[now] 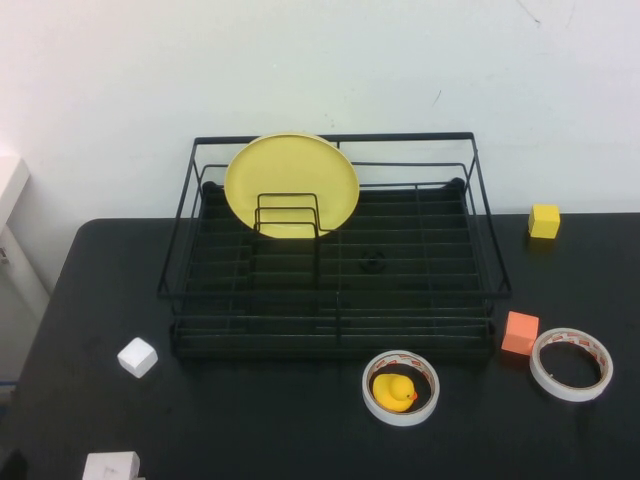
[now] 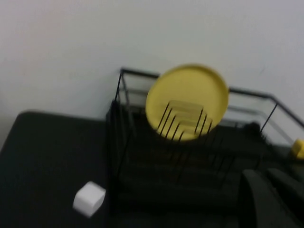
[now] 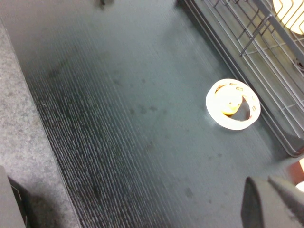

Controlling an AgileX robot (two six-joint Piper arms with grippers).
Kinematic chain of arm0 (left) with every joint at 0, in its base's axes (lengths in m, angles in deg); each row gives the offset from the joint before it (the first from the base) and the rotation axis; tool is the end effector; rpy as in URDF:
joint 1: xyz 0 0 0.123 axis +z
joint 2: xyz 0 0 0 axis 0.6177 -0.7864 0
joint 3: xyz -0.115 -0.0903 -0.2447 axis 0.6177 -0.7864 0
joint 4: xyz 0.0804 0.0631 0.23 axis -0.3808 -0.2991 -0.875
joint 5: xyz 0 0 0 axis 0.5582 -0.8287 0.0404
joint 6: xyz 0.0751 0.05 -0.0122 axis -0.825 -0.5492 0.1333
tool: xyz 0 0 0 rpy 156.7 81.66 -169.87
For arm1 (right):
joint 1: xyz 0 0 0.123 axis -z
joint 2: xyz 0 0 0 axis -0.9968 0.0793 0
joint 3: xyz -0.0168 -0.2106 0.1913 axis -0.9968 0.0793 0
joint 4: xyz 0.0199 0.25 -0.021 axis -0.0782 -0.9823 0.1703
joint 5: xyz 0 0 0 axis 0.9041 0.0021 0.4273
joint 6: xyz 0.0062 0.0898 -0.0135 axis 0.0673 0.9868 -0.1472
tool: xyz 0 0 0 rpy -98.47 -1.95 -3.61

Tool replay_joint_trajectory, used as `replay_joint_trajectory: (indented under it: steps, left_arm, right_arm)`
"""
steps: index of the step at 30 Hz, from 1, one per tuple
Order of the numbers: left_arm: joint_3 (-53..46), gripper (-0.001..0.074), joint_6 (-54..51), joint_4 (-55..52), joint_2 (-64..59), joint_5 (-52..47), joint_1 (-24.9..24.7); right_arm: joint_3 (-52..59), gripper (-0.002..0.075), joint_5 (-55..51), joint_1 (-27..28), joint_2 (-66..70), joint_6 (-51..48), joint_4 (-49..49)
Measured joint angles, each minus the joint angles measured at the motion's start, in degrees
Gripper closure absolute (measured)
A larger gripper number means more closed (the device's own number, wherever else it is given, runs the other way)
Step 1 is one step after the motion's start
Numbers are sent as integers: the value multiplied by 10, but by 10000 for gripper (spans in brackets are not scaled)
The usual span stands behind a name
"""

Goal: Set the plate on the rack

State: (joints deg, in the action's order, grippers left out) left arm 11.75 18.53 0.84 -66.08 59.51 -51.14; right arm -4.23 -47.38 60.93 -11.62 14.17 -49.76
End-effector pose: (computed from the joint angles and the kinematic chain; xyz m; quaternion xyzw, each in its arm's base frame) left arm 0.0527 -0.0136 0.2044 -0.0288 0.7219 -0.1926 0.6640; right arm 0.0533 0.0536 0.2633 -0.4965 0.7368 0.0921 0.4496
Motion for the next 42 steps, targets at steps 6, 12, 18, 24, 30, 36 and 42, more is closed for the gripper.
replay_joint_trajectory:
  steps: [6, 12, 18, 24, 30, 36, 42]
  left_arm:
    - [-20, 735, -10, 0, 0, -24, 0]
    - [-20, 735, -11, -14, 0, -76, 18]
    - [-20, 735, -7, -14, 0, -79, 61]
    - [-19, 735, -6, -14, 0, -82, 89]
    - [-19, 735, -6, -15, 0, -85, 92]
    - [-19, 735, -23, -15, 0, -87, 110]
    - [-19, 735, -74, -15, 0, -87, 110]
  right_arm:
    - [0, 725, 0, 0, 0, 1, -1]
    - [0, 725, -1, 0, 0, 1, -1]
    - [0, 725, -6, 0, 0, 1, -1]
    - [0, 725, -7, 0, 0, 1, -1]
    - [0, 725, -8, 0, 0, 1, -1]
    - [0, 725, -9, 0, 0, 1, -1]
    - [0, 725, -9, 0, 0, 1, -1]
